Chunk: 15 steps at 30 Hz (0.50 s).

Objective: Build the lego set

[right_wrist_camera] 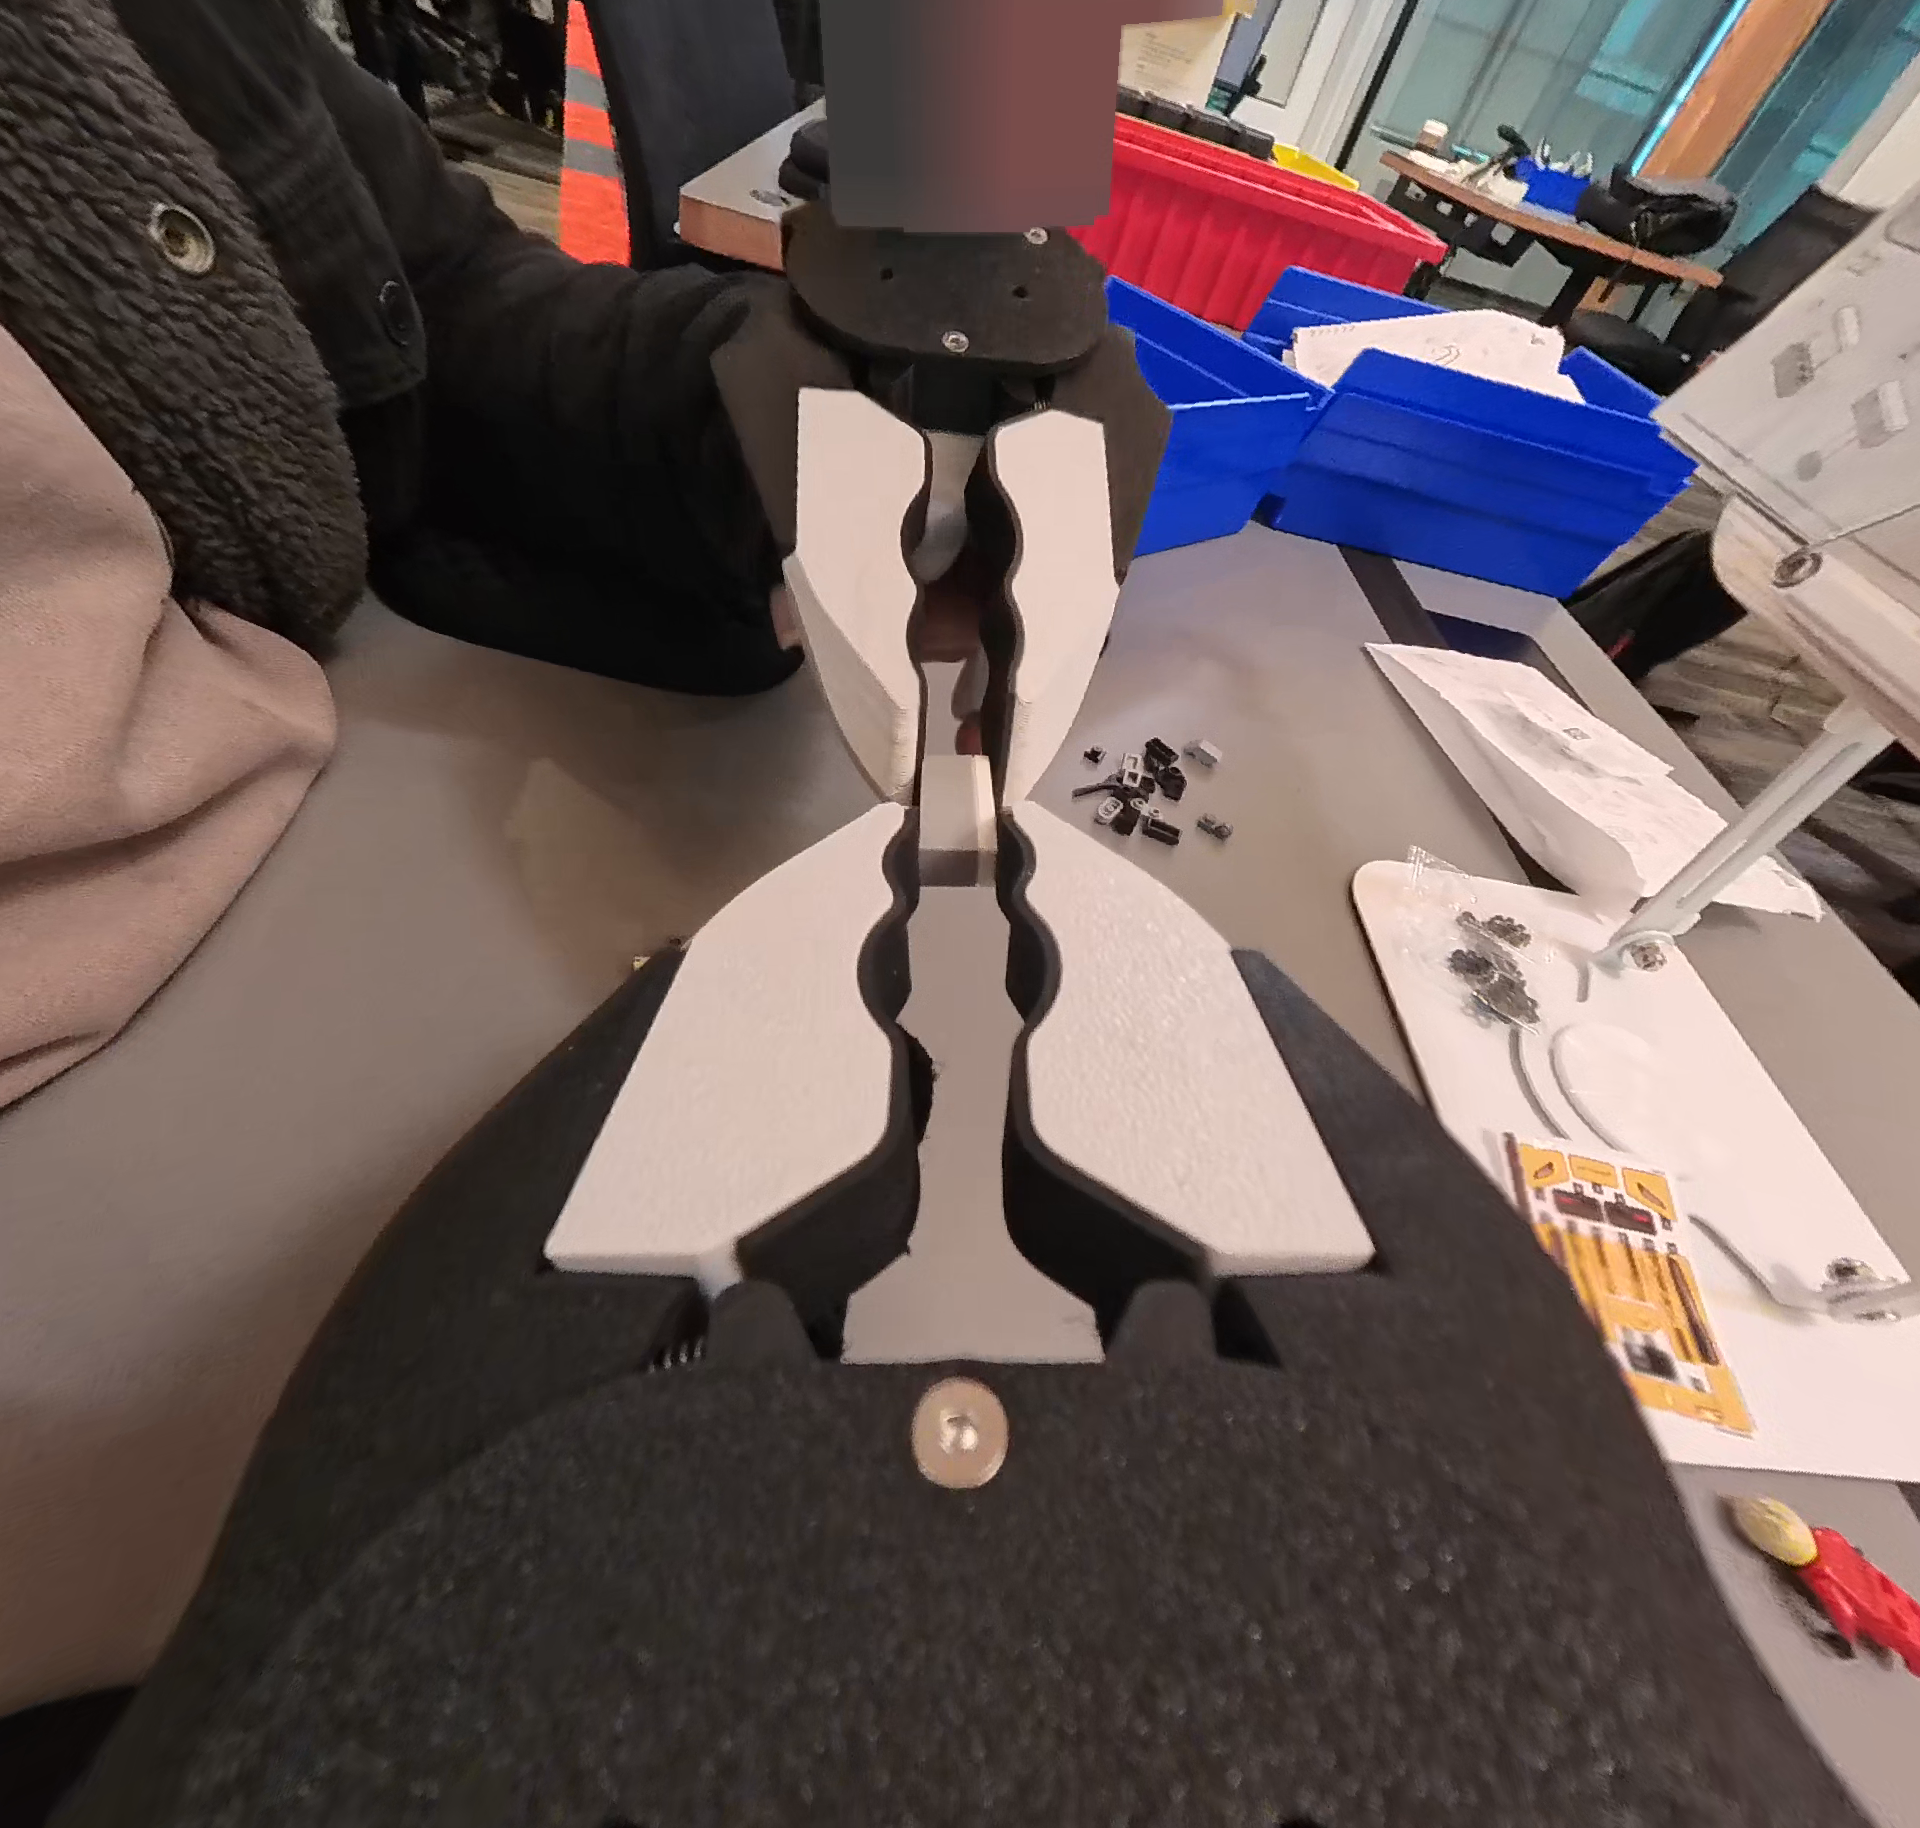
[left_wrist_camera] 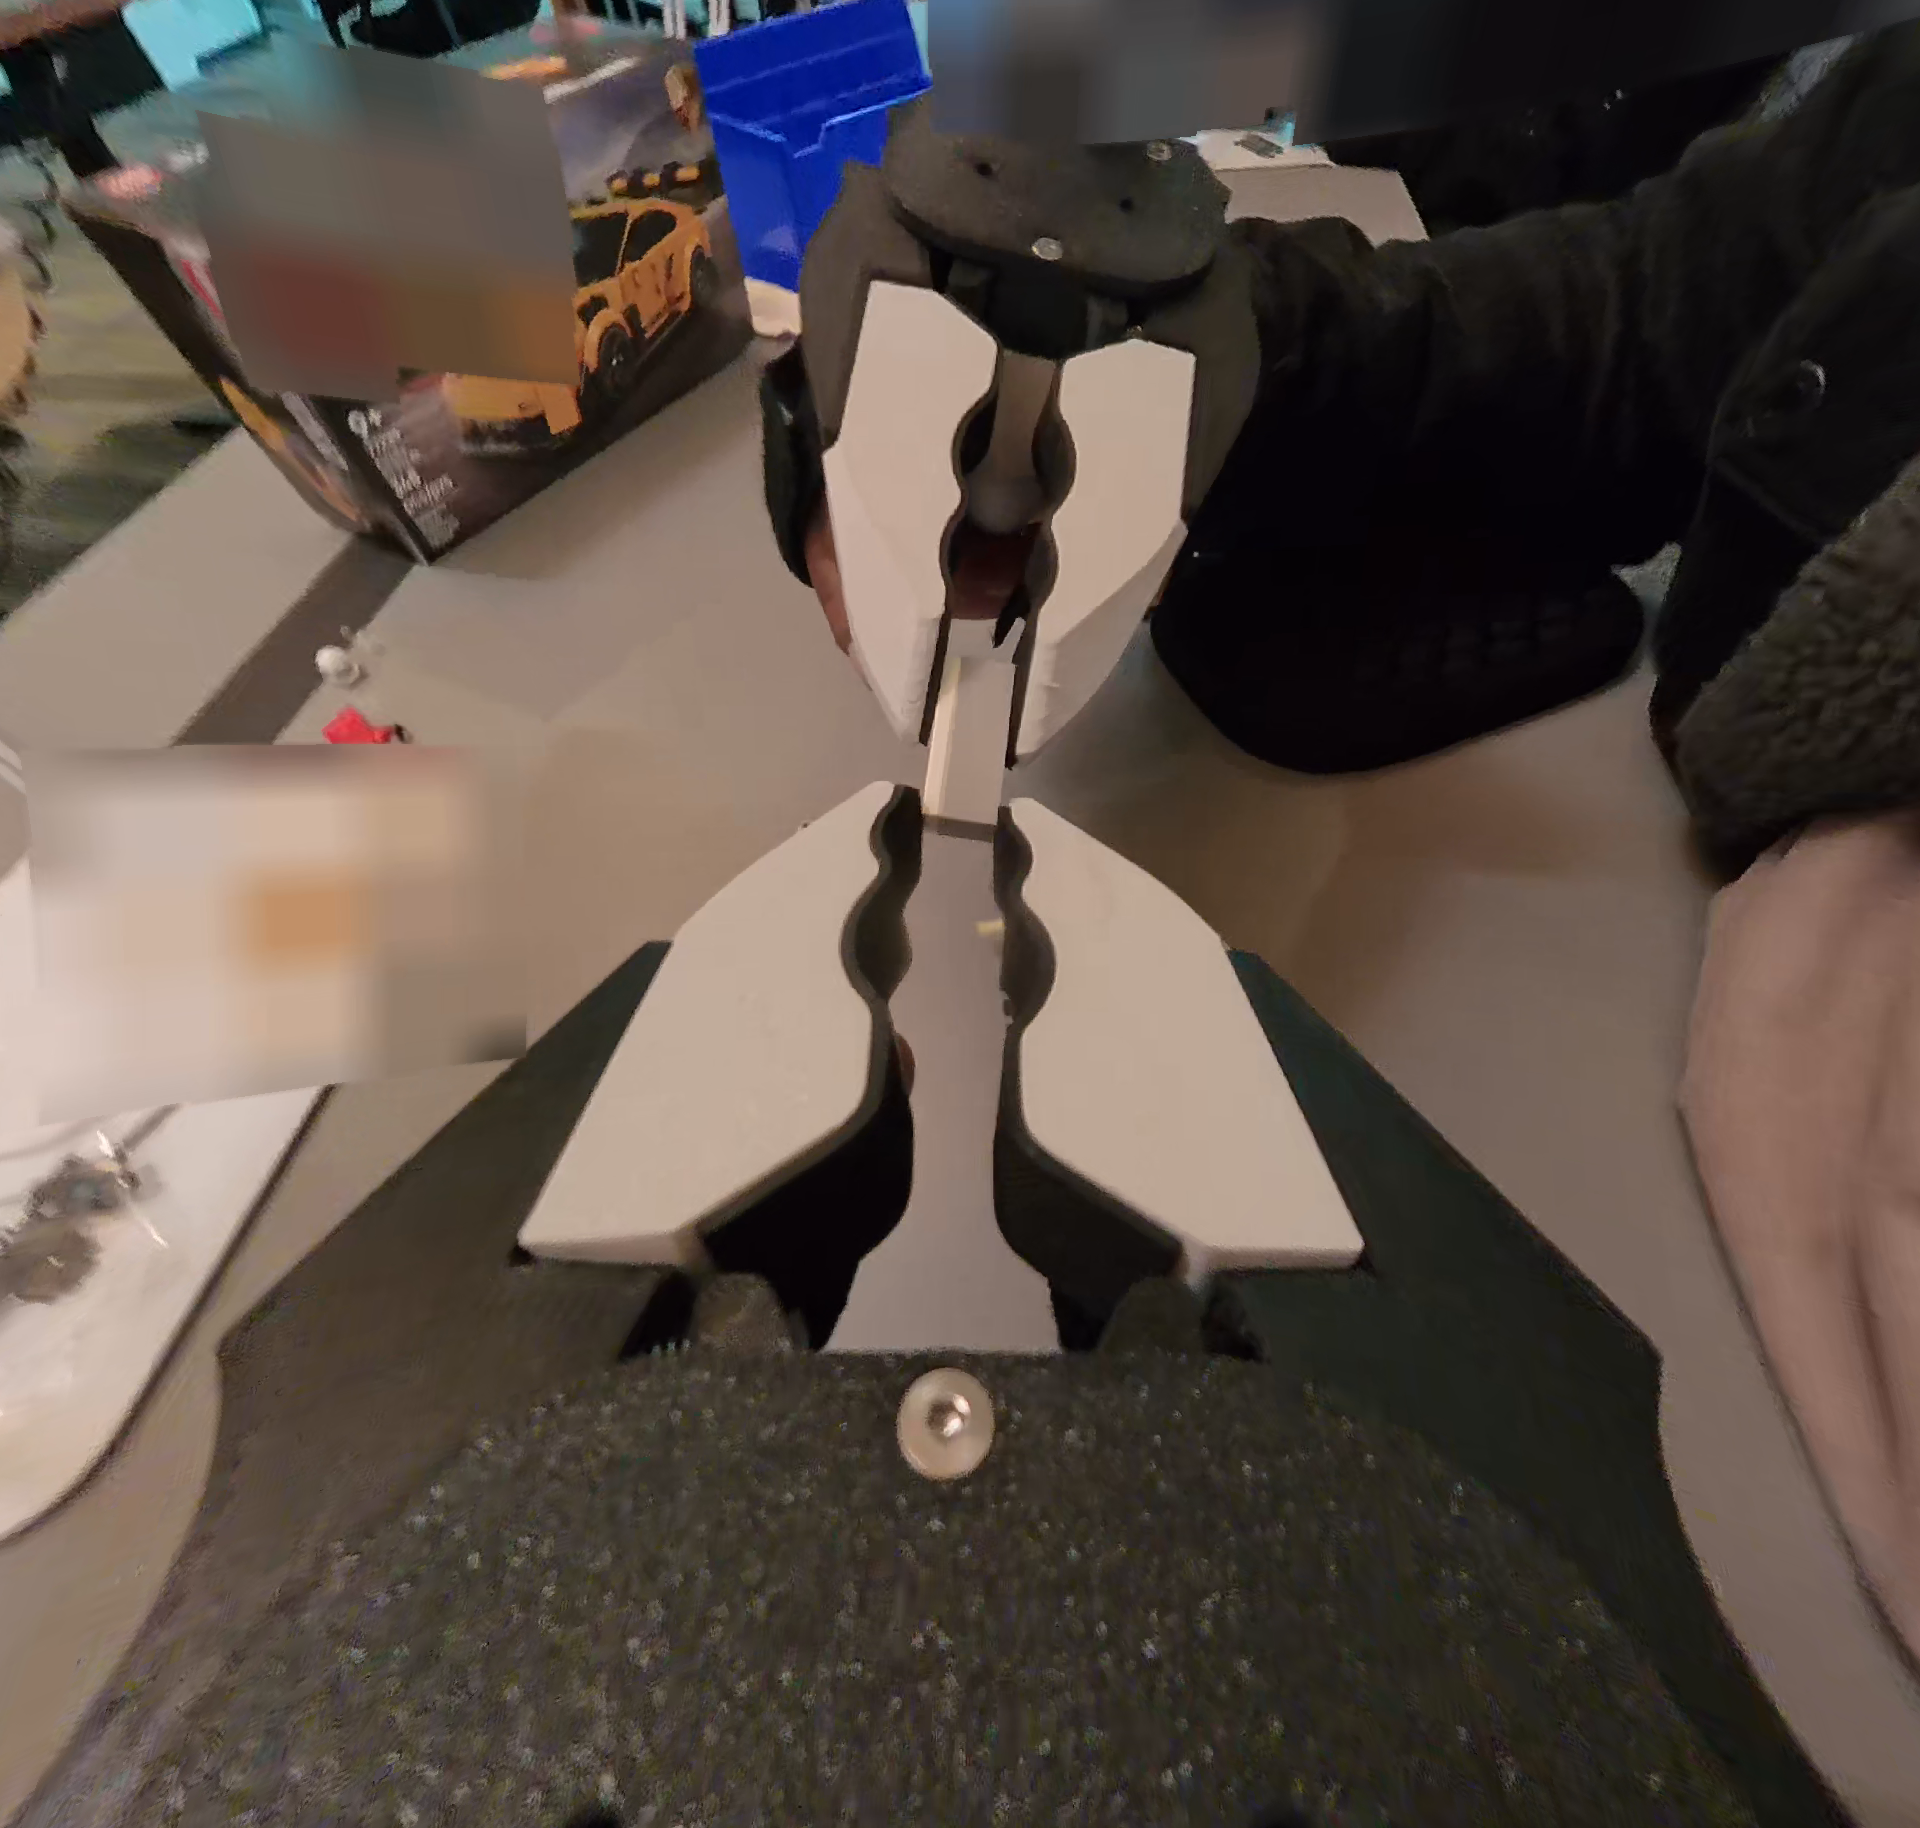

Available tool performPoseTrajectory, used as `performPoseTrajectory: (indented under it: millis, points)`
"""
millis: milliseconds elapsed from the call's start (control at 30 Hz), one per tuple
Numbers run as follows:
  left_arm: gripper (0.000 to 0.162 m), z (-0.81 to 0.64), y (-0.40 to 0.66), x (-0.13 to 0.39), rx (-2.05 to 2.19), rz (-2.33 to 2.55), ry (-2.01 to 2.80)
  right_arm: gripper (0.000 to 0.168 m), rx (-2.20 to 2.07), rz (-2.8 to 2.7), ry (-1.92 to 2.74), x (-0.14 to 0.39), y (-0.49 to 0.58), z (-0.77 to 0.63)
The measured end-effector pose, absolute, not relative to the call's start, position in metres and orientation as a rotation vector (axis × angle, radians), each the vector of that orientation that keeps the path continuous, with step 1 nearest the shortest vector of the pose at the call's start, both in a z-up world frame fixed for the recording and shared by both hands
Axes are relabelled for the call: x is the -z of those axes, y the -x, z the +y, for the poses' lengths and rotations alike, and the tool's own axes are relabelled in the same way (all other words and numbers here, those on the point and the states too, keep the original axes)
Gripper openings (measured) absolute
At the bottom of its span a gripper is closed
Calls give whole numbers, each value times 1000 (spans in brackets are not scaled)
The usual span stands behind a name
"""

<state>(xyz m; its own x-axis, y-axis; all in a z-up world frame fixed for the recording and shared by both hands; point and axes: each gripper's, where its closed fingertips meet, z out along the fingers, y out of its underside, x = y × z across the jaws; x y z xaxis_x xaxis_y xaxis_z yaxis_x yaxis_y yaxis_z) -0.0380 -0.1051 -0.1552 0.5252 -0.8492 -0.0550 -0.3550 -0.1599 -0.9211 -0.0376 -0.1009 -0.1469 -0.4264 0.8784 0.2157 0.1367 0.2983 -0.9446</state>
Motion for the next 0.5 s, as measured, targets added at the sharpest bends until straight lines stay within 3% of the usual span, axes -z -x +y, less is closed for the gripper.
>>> performPoseTrajectory:
  millis: [233,500]
  points:
    - [11,-94,47,163,847,708,1961,13,-1195,-1741,1030,157,42,-84]
    - [3,-104,41,139,1118,688,1800,13,-1239,-1673,1052,150,41,-76]
